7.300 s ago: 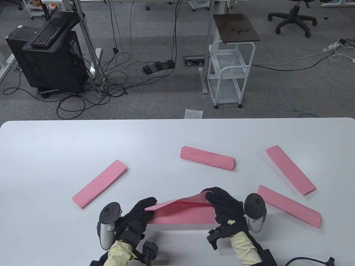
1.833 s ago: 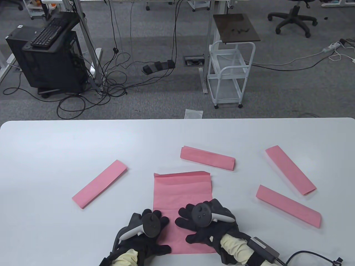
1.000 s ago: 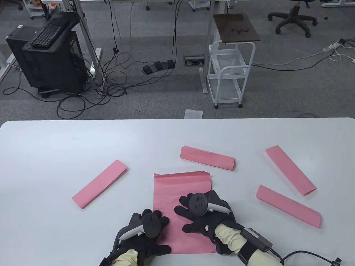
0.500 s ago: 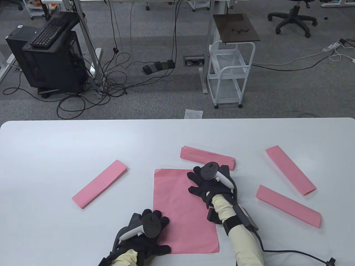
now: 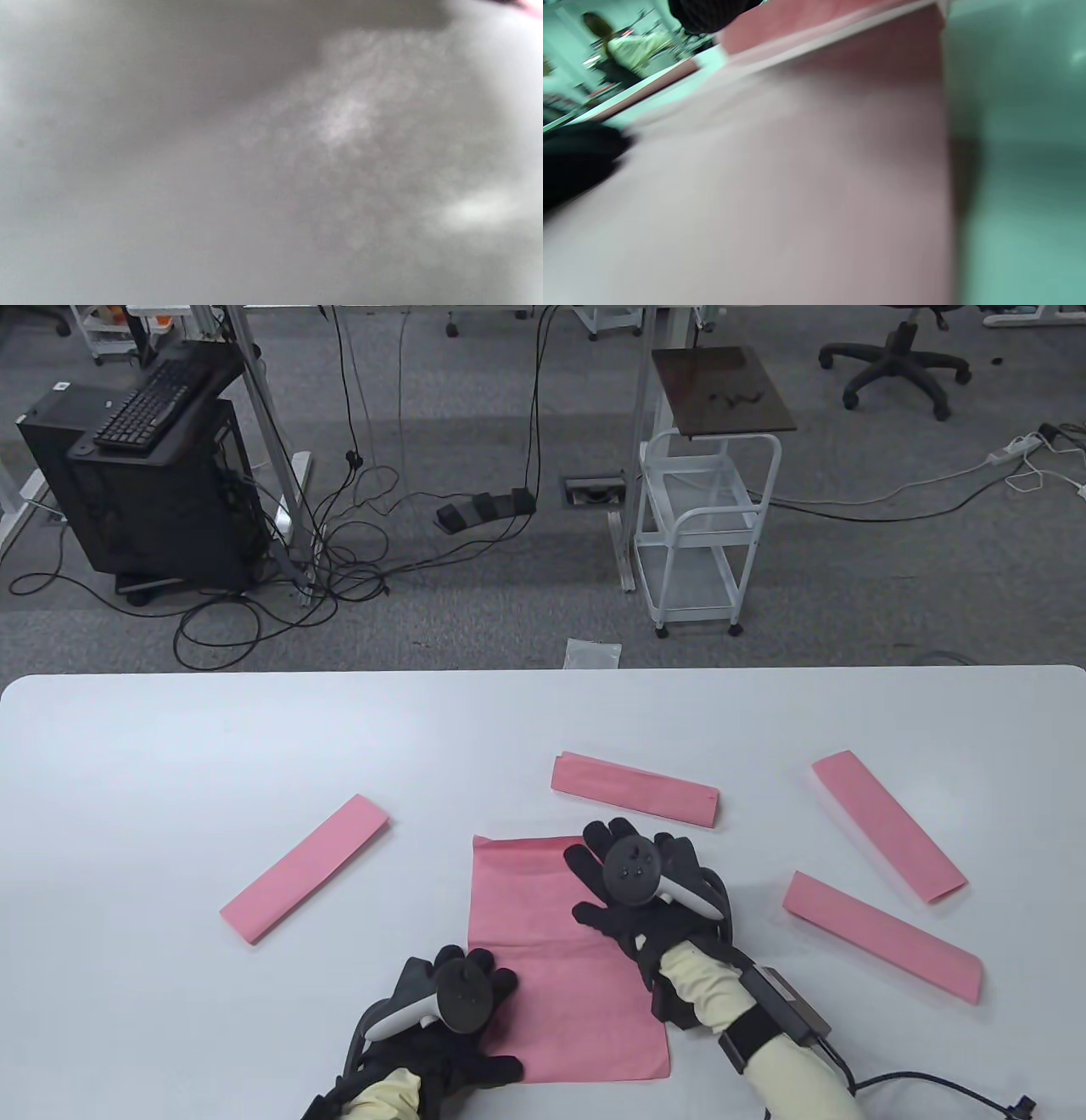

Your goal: Unfold complexly folded papers and stack

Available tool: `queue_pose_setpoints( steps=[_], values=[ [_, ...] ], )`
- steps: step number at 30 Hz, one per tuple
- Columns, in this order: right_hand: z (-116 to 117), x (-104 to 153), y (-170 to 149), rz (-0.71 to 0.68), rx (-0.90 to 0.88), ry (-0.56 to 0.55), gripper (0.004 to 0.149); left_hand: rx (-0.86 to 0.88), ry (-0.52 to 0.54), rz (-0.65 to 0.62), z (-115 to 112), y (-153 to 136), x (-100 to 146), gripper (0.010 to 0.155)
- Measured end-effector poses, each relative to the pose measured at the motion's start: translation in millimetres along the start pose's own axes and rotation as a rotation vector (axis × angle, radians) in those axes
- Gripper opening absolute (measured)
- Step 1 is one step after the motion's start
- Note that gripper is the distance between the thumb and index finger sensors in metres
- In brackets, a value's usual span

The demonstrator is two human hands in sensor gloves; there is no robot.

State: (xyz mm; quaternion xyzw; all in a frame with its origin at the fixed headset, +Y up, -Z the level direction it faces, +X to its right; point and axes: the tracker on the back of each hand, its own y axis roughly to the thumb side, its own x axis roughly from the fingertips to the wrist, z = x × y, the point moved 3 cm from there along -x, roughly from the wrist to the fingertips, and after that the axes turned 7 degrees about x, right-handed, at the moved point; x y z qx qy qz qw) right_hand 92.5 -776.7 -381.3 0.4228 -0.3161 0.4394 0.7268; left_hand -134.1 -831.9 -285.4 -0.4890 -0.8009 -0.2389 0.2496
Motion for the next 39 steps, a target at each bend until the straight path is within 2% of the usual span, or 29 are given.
queue_pose_setpoints(
  steps=[4, 9, 12, 15, 17, 19, 21, 23, 25, 28, 31, 35, 39],
  values=[
    [36, 42, 5, -0.083, 0.063, 0.185, 0.074, 0.002, 0.001, 0.001, 0, 0, 0, 0.095],
    [67, 54, -9, -0.05, 0.042, 0.284, 0.081, 0.004, 0.001, 0.001, 0, 0, 0, 0.095],
    [69, 54, -12, -0.061, -0.028, 0.269, 0.081, 0.007, 0.0, 0.001, 0, 0, 0, 0.095],
    [69, 54, -12, -0.066, -0.005, 0.268, 0.081, 0.011, 0.002, 0.001, 3, 2, 1, 0.094],
    [70, 53, -12, -0.066, -0.004, 0.278, 0.081, -0.025, 0.007, 0.037, 9, 11, 5, 0.086],
    [70, 53, -12, -0.065, -0.018, 0.274, 0.081, -0.085, 0.06, 0.032, 15, 32, 8, 0.078],
    [70, 54, -12, -0.064, -0.021, 0.276, 0.081, -0.082, 0.028, -0.059, 12, 53, 5, 0.073],
    [70, 54, -12, -0.064, -0.021, 0.274, 0.081, -0.061, -0.009, -0.077, 4, 68, -3, 0.074],
    [71, 54, -13, -0.064, -0.03, 0.274, 0.081, -0.121, -0.034, -0.047, -4, 73, -12, 0.079],
    [71, 54, -13, -0.064, -0.033, 0.274, 0.081, -0.152, -0.03, -0.023, -5, 62, -12, 0.081],
    [70, 54, -13, -0.063, -0.033, 0.276, 0.081, -0.139, -0.076, 0.051, 1, 26, 3, 0.084],
    [70, 54, -13, -0.062, -0.037, 0.278, 0.081, -0.068, -0.056, 0.135, 11, -20, 22, 0.086],
    [71, 54, -13, -0.062, -0.039, 0.28, 0.081, -0.049, -0.043, 0.146, 12, -28, 26, 0.087]
  ],
)
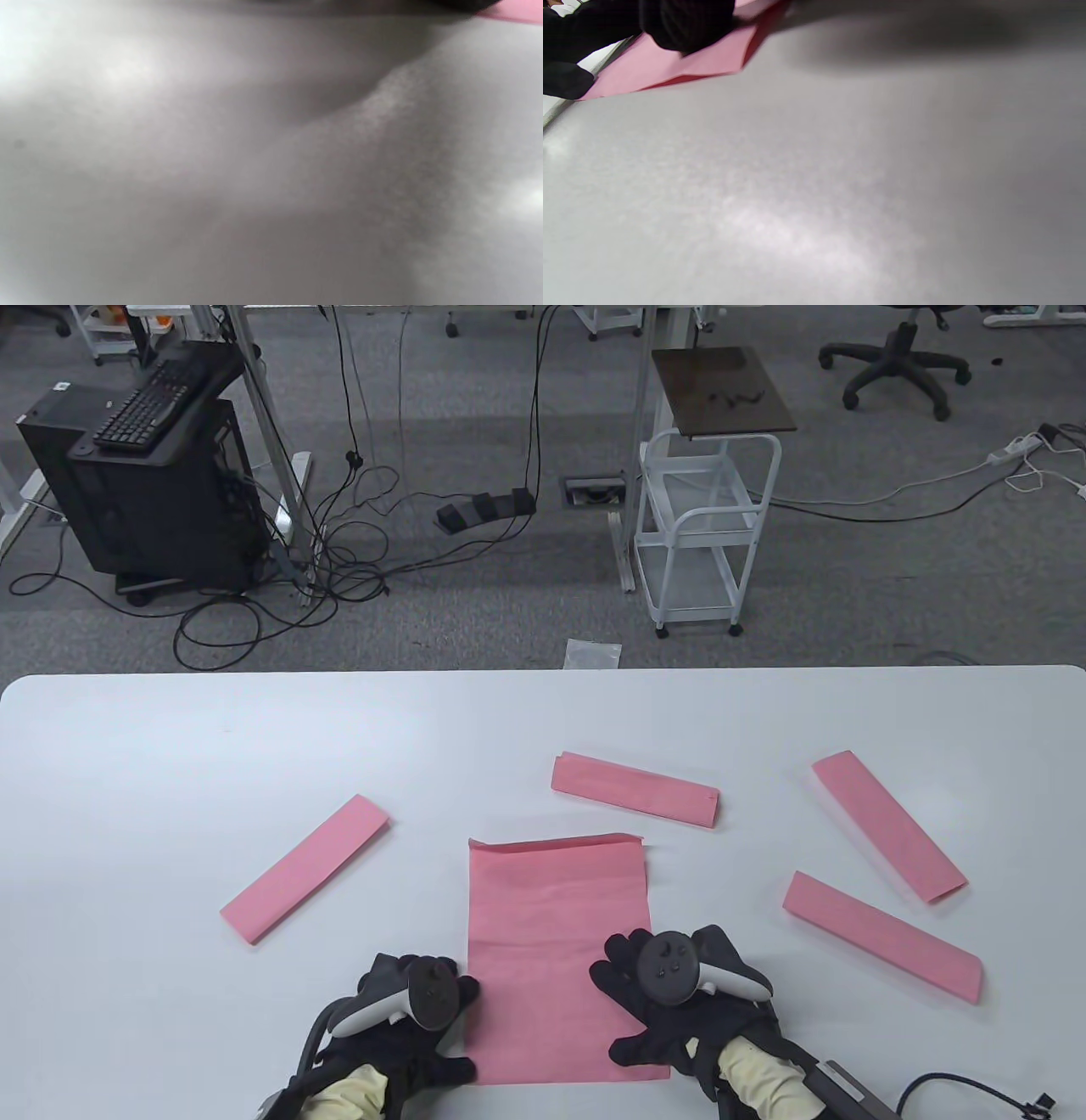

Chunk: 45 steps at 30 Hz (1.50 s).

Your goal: Unfold complexly folded papers and stack

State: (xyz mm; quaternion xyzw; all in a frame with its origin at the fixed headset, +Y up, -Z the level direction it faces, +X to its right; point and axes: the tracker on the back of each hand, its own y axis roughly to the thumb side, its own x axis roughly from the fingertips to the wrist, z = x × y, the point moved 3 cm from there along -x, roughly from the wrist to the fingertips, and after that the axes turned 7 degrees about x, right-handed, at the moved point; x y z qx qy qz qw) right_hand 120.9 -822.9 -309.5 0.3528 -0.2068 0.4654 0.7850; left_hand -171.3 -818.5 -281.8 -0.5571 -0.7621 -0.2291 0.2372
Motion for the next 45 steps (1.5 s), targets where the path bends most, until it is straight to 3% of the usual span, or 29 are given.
queue_pose_setpoints(
  steps=[2, 5, 10, 12, 16, 22, 26, 31, 34, 37, 41, 45],
  values=[
    [0, 0, 0, -0.001, -0.003, 0.001, 0.081, -0.032, -0.006, -0.007, 8, 7, 4, 0.083],
    [0, 0, 0, -0.002, -0.009, 0.005, 0.081, -0.094, 0.191, -0.103, 28, 32, 10, 0.075],
    [0, 0, 0, -0.004, -0.014, 0.006, 0.081, -0.252, 0.026, -0.28, 11, 92, -24, 0.072],
    [1, 0, -1, -0.005, -0.016, 0.006, 0.081, -0.289, 0.058, -0.271, 10, 100, -36, 0.072],
    [1, 0, -1, -0.007, -0.019, 0.006, 0.08, -0.174, 0.098, -0.2, 26, 82, -49, 0.068],
    [1, 0, -1, -0.006, -0.018, 0.004, 0.081, 0.05, 0.203, -0.008, 62, 20, -57, 0.057],
    [1, 0, -1, -0.006, -0.02, 0.003, 0.08, 0.096, 0.216, 0.011, 67, 11, -58, 0.057],
    [1, 0, -1, -0.006, -0.022, 0.006, 0.08, 0.104, 0.191, 0.002, 71, 23, -52, 0.061],
    [1, 0, -1, -0.008, -0.024, 0.007, 0.08, -0.037, 0.219, -0.144, 66, 55, -43, 0.064],
    [1, -1, -1, -0.009, -0.027, 0.008, 0.08, -0.179, 0.127, -0.261, 44, 88, -43, 0.065],
    [1, -1, -1, -0.009, -0.027, 0.008, 0.08, -0.256, 0.118, -0.252, 35, 105, -60, 0.063],
    [1, -1, -1, -0.009, -0.028, 0.009, 0.081, -0.211, 0.165, -0.187, 61, 95, -82, 0.064]
  ],
)
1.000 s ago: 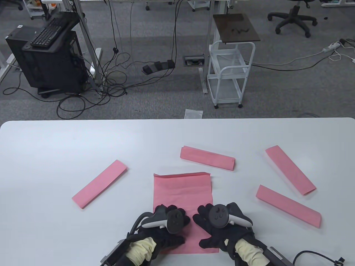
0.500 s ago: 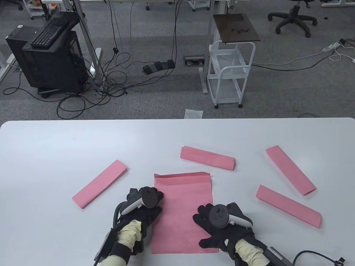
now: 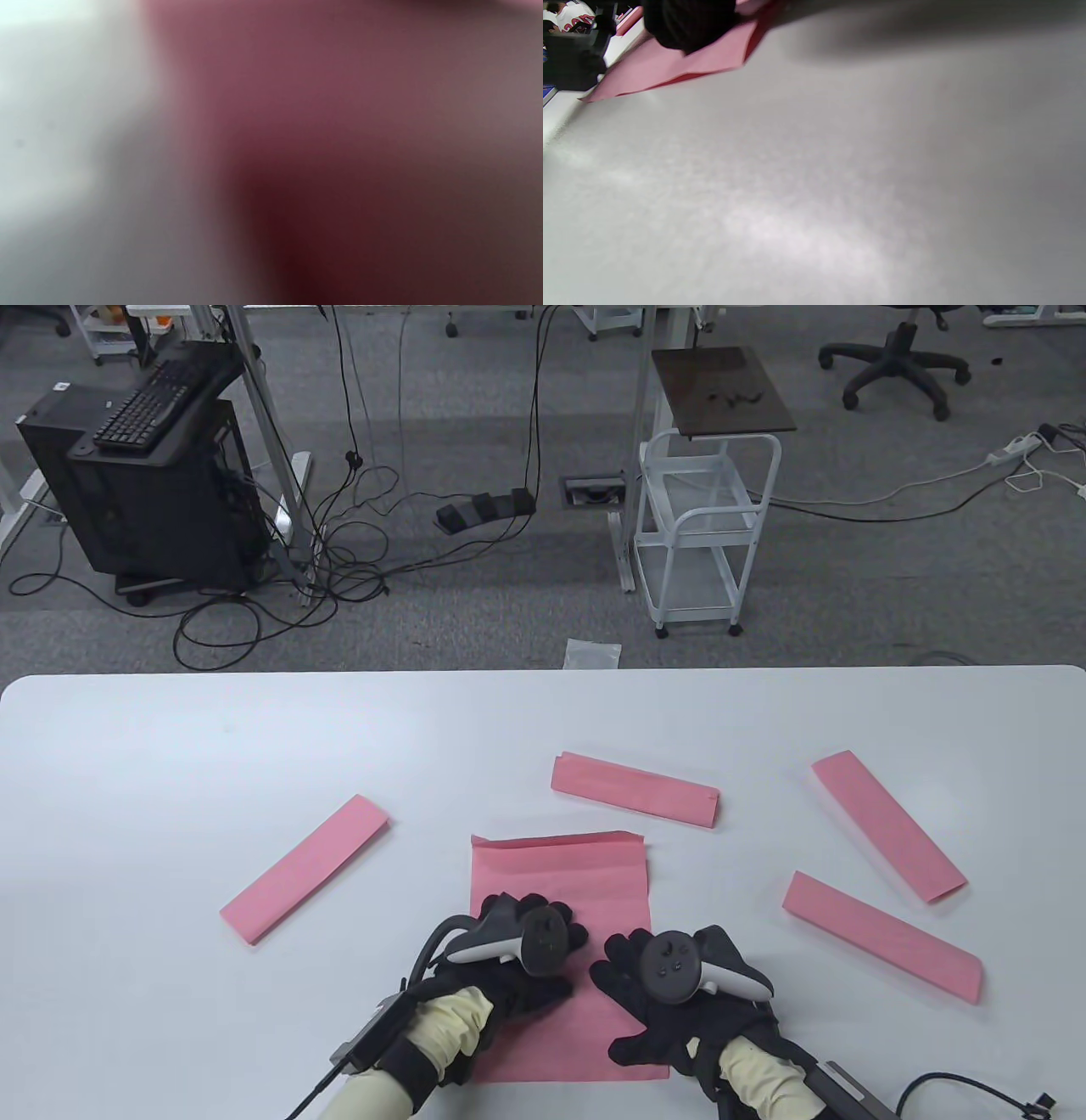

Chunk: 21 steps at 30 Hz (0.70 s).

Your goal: Unfold complexly folded papers and stack

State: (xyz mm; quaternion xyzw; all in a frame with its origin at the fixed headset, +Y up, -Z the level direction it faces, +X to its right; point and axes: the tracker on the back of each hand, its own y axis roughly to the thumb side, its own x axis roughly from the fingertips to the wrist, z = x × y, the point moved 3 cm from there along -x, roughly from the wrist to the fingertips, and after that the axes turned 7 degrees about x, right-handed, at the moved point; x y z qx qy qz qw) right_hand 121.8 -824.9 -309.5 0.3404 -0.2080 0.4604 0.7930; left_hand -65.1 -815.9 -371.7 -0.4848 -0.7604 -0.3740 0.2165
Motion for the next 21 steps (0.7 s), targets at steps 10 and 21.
queue_pose_setpoints(
  steps=[10, 21],
  values=[
    [0, 0, 0, -0.001, 0.002, 0.001, 0.08, 0.244, 0.085, 0.278, 48, -84, -29, 0.063],
    [-3, 1, 2, -0.004, 0.01, -0.04, 0.076, 0.325, 0.078, 0.255, 56, -83, -26, 0.064]
  ],
)
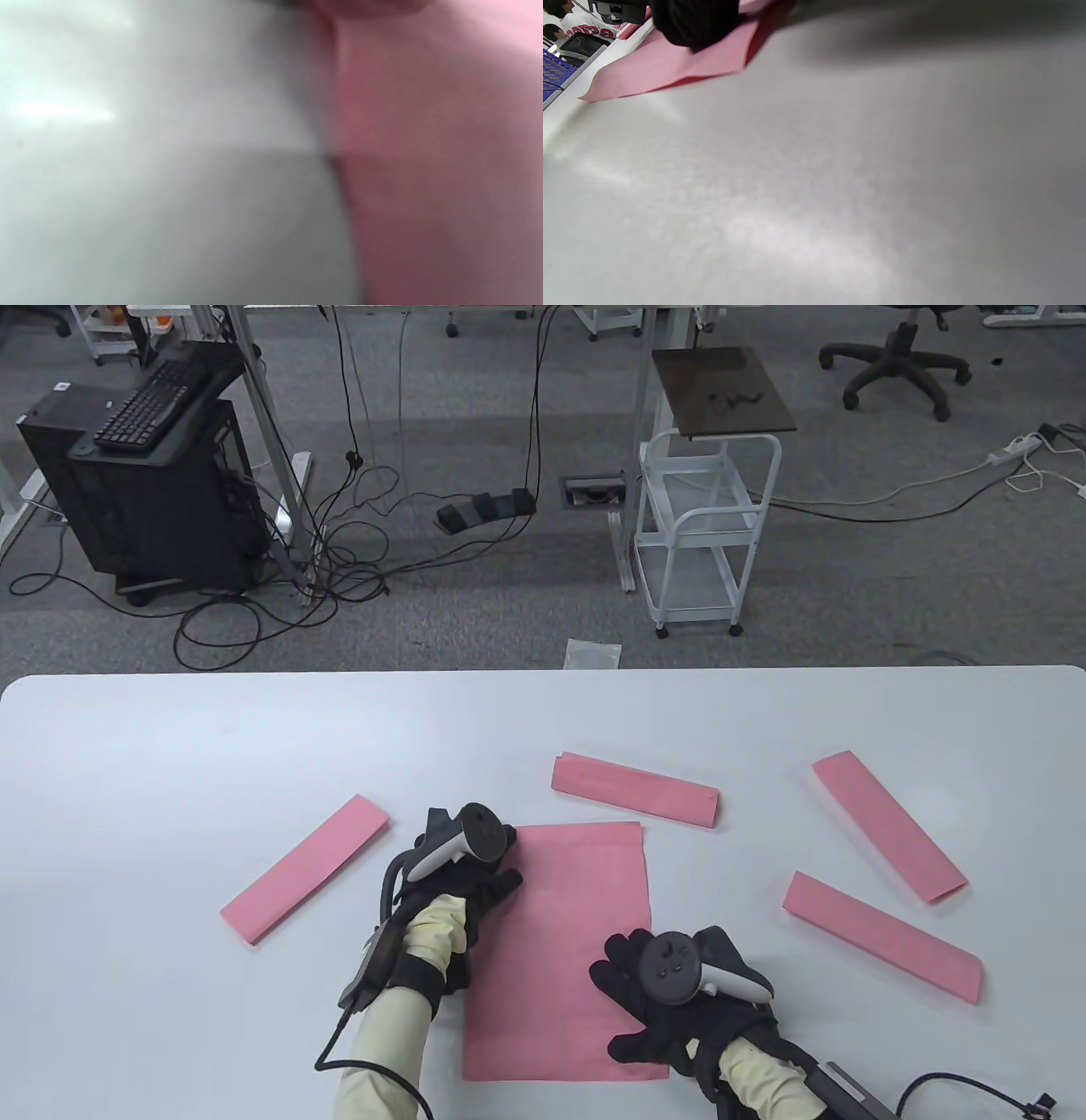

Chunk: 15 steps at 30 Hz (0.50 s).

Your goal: Unfold complexly folded papers and stack

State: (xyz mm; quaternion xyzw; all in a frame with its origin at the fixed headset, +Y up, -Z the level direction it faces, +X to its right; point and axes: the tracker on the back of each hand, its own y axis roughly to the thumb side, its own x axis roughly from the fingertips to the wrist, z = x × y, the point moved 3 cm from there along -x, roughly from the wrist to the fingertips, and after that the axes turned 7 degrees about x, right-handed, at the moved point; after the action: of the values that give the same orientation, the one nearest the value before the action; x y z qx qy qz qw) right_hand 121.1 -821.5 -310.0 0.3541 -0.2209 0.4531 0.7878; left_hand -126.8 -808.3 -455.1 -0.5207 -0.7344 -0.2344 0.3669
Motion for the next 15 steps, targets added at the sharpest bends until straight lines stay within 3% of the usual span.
queue_pose_setpoints(
  steps=[5, 8, 15],
  values=[
    [-12, 7, -1, -0.058, -0.13, -0.062, 0.074, 0.01, 0.024, -0.084, 7, 4, 19, 0.066],
    [-31, 17, -8, -0.046, -0.159, -0.141, 0.075, -0.019, 0.084, -0.141, 14, 6, 42, 0.066],
    [-71, 59, -54, 0.165, -0.096, -0.328, 0.076, 0.027, 0.168, -0.276, -2, 12, 102, 0.067]
  ],
)
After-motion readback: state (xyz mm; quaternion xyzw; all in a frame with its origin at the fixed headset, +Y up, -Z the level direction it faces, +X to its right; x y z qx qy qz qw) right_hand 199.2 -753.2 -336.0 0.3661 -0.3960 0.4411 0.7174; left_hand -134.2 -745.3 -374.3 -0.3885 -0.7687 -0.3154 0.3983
